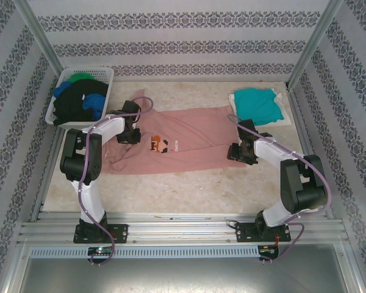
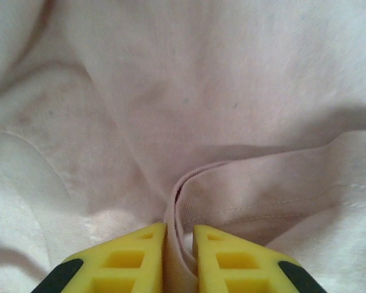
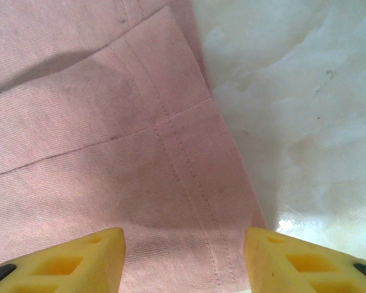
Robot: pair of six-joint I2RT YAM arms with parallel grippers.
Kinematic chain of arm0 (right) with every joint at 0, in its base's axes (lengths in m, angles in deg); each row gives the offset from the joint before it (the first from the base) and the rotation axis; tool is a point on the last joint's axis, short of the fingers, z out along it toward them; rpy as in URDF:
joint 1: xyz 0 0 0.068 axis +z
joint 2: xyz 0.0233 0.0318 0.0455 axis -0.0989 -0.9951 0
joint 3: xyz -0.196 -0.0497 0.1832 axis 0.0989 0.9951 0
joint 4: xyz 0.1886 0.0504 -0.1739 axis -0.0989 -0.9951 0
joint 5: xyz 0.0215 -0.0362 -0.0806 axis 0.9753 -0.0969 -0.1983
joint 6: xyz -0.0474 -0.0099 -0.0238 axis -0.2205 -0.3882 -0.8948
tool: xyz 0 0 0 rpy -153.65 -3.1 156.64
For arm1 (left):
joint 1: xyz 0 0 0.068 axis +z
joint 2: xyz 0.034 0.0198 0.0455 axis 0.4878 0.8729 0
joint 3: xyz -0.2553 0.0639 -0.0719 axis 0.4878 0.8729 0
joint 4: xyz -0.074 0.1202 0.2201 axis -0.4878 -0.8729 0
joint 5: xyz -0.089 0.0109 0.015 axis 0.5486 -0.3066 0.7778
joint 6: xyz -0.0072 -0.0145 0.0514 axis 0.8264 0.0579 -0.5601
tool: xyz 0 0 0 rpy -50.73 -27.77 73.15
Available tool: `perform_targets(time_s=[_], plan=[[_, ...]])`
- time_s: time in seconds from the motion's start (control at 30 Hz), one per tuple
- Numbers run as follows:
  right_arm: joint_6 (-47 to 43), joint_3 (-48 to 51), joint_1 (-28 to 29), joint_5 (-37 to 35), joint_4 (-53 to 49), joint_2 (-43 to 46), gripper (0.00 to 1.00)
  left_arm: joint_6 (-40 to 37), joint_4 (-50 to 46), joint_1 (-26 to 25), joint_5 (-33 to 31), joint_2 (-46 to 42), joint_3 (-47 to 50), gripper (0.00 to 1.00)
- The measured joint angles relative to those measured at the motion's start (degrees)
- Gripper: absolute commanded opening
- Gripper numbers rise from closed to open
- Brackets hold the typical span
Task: Fold and stack the t-shirts
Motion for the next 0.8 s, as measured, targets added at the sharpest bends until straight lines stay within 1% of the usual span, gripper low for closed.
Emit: perform_targets(time_s=[0.07,0.1,0.13,0.23,0.3,0.47,0.63,0.67,0.7,0.73,0.77,0.8], plan=[[0.0,0.0,0.1,0.0,0.0,0.0,0.55,-0.4,-0.4,0.0,0.0,0.0,-1.9,0.1],[0.0,0.0,0.4,0.0,0.0,0.0,0.55,-0.6,-0.5,0.0,0.0,0.0,-2.8,0.06],[0.0,0.0,0.4,0.0,0.0,0.0,0.55,-0.7,-0.7,0.0,0.1,0.0,-3.8,0.04],[0.0,0.0,0.5,0.0,0.0,0.0,0.55,-1.7,-1.4,0.0,0.0,0.0,-6.8,0.03],[0.0,0.0,0.5,0.0,0.0,-0.2,0.55,-2.2,-1.6,0.1,0.0,0.0,-8.3,0.0],[0.0,0.0,0.8,-0.1,0.0,-0.9,0.55,-3.1,-1.5,0.7,0.3,0.0,-9.2,0.0],[0.0,0.0,1.6,-0.2,0.0,-1.5,0.56,-5.5,-0.5,1.3,5.3,0.1,-9.7,0.02],[0.0,0.0,1.6,-0.2,0.0,-1.6,0.56,-6.4,-0.2,1.3,6.8,0.3,-10.3,0.08],[0.0,0.0,1.6,-0.2,0.0,-1.6,0.56,-7.2,0.2,1.3,8.2,0.5,-11.0,0.2],[0.0,0.0,1.6,-0.2,0.0,-1.6,0.55,-8.4,0.5,1.3,9.3,0.9,-11.7,0.28],[0.0,0.0,1.6,-0.2,0.0,-1.6,0.55,-9.2,0.7,1.3,10.0,1.4,-12.5,0.28],[0.0,0.0,1.7,-0.2,0.0,-1.6,0.55,-9.7,0.8,1.3,10.2,2.1,-13.7,0.31]])
